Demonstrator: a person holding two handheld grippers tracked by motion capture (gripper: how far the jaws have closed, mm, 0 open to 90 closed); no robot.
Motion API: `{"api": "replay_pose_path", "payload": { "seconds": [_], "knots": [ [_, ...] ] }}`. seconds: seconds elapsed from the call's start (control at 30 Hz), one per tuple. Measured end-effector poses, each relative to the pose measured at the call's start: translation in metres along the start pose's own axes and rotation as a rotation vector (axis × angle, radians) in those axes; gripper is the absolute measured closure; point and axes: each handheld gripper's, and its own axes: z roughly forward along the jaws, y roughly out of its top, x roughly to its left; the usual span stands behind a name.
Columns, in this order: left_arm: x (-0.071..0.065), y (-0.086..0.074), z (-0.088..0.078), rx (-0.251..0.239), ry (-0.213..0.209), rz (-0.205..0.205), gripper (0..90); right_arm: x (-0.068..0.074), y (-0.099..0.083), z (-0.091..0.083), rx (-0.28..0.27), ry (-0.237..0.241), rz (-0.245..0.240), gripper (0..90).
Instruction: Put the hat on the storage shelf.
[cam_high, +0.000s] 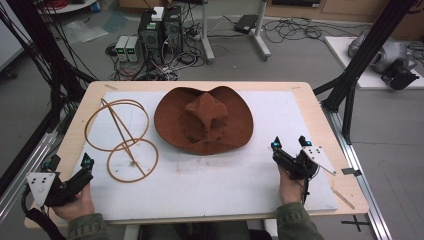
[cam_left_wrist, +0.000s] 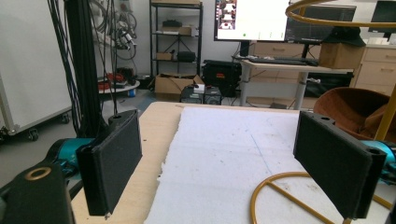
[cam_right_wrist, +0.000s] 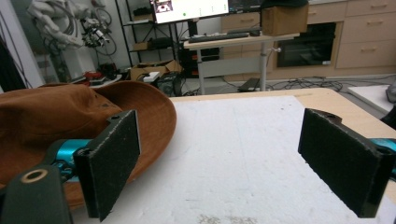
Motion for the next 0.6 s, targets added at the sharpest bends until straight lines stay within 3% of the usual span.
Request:
{"api": "replay_pose_path", "payload": {
  "seconds": [0.17,0.6],
  "knots": [
    [0.0,0.0,0.0,0.001,-0.002,-0.001,15.5,0.007,0.005,0.002,0.004,0.023,-0.04,12.1],
    [-0.004,-0.001,0.004,0.013,-0.034,0.012,15.7,0.024,0.014,0.016,0.05,0.114,-0.081,11.3]
  ]
}}
